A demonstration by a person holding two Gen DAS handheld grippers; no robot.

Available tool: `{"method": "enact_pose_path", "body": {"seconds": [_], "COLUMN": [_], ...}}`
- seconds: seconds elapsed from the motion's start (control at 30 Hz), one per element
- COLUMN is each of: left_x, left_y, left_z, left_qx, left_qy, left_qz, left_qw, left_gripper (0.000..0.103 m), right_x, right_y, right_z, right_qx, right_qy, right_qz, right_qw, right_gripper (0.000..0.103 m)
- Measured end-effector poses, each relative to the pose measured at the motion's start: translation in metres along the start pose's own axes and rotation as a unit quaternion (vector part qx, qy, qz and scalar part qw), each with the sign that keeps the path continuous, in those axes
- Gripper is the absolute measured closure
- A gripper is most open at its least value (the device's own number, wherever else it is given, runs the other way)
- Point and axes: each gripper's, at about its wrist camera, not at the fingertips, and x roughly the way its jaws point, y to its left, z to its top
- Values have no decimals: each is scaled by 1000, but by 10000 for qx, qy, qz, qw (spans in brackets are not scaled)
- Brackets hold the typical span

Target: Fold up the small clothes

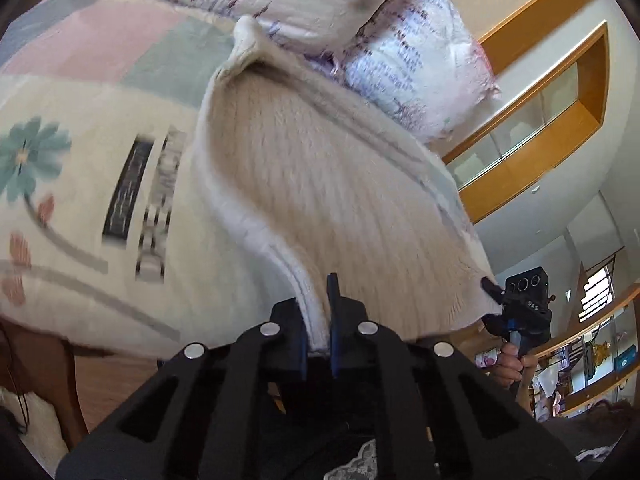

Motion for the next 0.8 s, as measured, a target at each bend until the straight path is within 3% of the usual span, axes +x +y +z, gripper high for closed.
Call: {"method": "enact_pose_path", "body": {"seconds": [0.07, 0.17, 0.23, 0.37, 0.43, 0.47, 0.5, 0.53, 0.57, 0.6, 0.63, 0.67, 0.73, 0.8], "left_x": [-11, -26, -24, 20, 58, 85, 105, 112, 112, 105, 94, 86, 81, 87], "left_y": [-7, -13, -17, -26, -21, -14, -5, 3, 13, 21, 29, 35, 49, 67], "left_z": [32, 98, 145, 236, 268, 283, 291, 293, 294, 291, 285, 279, 271, 262], "left_qx": [176, 490, 588, 843, 927, 905, 784, 661, 459, 347, 262, 215, 33, -284], "left_qy": [-329, -997, -1311, -1547, -1358, -1125, -919, -813, -776, -872, -1015, -1045, -868, -520], "left_qz": [-15, 316, 557, 1150, 1486, 1731, 1976, 2075, 1985, 1729, 1535, 1424, 1193, 890], "left_qw": [9993, 9933, 9881, 9776, 9751, 9743, 9728, 9726, 9760, 9805, 9826, 9840, 9890, 9943], "left_gripper": [97, 97, 97, 97, 95, 92, 92, 88, 75, 65, 46, 37, 36, 36], "right_x": [2, 14, 27, 64, 90, 109, 126, 134, 136, 130, 125, 118, 107, 107], "right_y": [20, 51, 62, 55, 31, 17, -1, -14, -26, -32, -31, -28, -22, -25], "right_z": [21, 73, 112, 193, 226, 243, 255, 260, 262, 259, 256, 252, 244, 240], "right_qx": [-307, -637, -766, -677, -437, -323, -151, 64, 325, 389, 231, -21, -539, -639], "right_qy": [-298, -802, -1092, -1604, -1839, -1854, -1706, -1573, -1503, -1580, -1715, -1902, -2231, -2230], "right_qz": [274, 740, 805, 559, -130, -731, -1341, -1632, -1647, -1452, -1440, -1541, -1644, -1476], "right_qw": [9987, 9920, 9878, 9831, 9819, 9794, 9761, 9740, 9743, 9759, 9743, 9696, 9593, 9615], "right_gripper": [95, 95, 95, 95, 92, 86, 64, 54, 53, 43, 25, 18, 13, 13]}}
